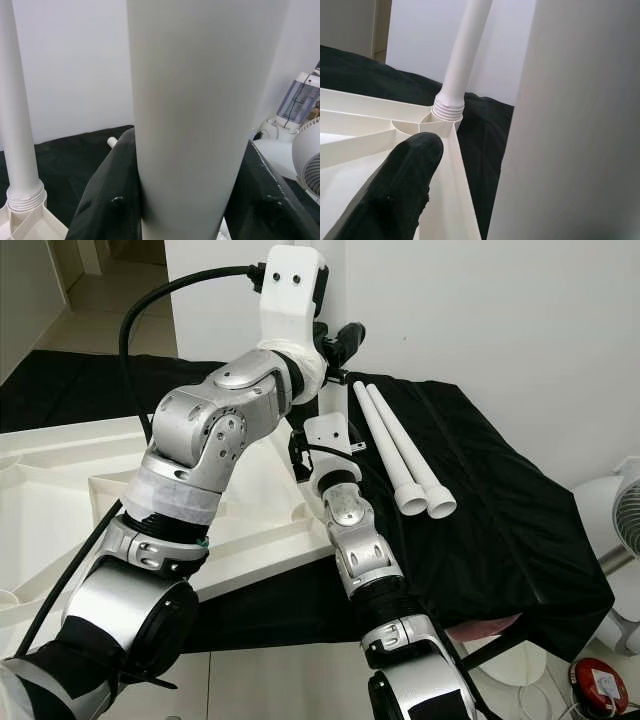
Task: Building children table
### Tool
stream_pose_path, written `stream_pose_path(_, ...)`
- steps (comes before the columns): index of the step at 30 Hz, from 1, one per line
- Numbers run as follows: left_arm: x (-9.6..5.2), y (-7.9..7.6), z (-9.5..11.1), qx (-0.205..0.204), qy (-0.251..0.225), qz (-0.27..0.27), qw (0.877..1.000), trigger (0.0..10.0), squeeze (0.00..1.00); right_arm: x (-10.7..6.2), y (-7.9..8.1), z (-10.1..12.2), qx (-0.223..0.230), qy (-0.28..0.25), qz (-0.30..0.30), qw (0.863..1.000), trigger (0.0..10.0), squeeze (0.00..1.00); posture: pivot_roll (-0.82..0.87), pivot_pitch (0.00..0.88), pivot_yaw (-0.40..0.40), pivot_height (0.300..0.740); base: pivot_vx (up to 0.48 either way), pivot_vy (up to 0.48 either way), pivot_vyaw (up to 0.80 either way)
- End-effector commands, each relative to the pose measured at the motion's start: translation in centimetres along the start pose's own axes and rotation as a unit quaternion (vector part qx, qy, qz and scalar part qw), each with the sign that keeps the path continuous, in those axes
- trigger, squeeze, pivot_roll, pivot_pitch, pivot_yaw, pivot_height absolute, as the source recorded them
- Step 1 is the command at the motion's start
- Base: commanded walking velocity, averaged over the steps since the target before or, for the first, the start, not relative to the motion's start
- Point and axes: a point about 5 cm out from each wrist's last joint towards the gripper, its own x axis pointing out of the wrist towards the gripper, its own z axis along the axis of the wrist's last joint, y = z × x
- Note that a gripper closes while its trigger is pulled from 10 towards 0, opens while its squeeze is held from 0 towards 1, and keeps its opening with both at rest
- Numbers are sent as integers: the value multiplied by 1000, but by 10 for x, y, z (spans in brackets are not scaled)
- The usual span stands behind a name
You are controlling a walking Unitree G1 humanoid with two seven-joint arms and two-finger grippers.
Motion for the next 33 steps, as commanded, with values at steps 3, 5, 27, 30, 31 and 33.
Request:
stream_pose_path(3, 3, -17, 8, 3, -12, -30, 999, 10000, 0, 0, -2, -2, 3, 6, -10, 1000, 9216, 0, 5, 0, -120, 740, 0, 0, 0)
stream_pose_path(5, 3, -17, 8, 4, -13, -29, 1000, 10000, 0, 0, -3, -4, 1, 12, -15, 1000, 8039, 0, 5, 0, -120, 740, 0, 0, 0)
stream_pose_path(27, 2, -17, 10, 12, -16, -27, 999, 10000, 0, 2, -11, -11, 7, 40, -44, 998, 0, 0, 8, 0, -122, 740, 0, 0, 0)
stream_pose_path(30, 2, -18, 10, 11, -16, -28, 999, 10000, 0, 3, -12, -11, 8, 41, -48, 998, 0, 0, 8, 0, -122, 740, 0, 0, 0)
stream_pose_path(31, 2, -19, 11, 23, -21, -30, 999, 10000, 0, 4, -15, -11, 14, 46, -56, 997, 3569, 0, 6, 0, -115, 740, 0, 0, 0)
stream_pose_path(33, 1, -20, 11, 14, -26, -37, 999, 10000, 0, 5, -17, -12, 17, 50, -62, 997, 10000, 0, 4, 0, -113, 740, 0, 0, 0)
